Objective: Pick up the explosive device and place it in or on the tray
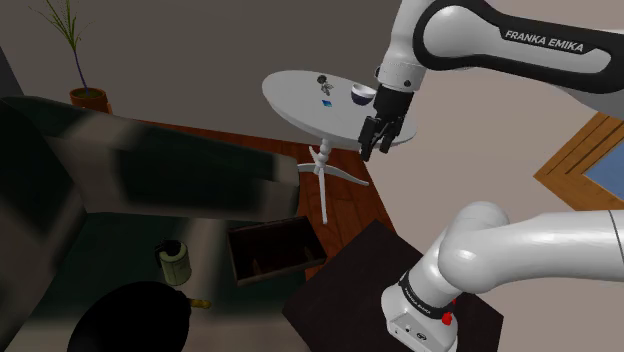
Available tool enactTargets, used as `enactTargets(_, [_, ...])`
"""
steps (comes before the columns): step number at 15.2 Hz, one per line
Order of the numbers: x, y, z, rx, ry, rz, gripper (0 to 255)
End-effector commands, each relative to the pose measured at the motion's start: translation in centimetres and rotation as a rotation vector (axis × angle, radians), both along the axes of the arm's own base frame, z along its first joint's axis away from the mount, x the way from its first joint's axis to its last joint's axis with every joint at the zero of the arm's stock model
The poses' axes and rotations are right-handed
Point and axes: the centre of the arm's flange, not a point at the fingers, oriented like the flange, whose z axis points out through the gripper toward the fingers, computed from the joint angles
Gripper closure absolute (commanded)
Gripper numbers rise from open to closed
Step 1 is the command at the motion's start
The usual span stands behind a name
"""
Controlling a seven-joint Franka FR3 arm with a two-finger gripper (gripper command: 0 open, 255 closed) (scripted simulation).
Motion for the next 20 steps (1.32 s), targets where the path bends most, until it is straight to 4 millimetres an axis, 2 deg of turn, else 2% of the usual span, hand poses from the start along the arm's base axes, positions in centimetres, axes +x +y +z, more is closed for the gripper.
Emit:
enactTargets(1, [0.0,0.0,0.0,0.000,0.000,0.000,0])
enactTargets(20, [8.2,19.4,-13.2,-0.026,-0.062,-0.052,0])
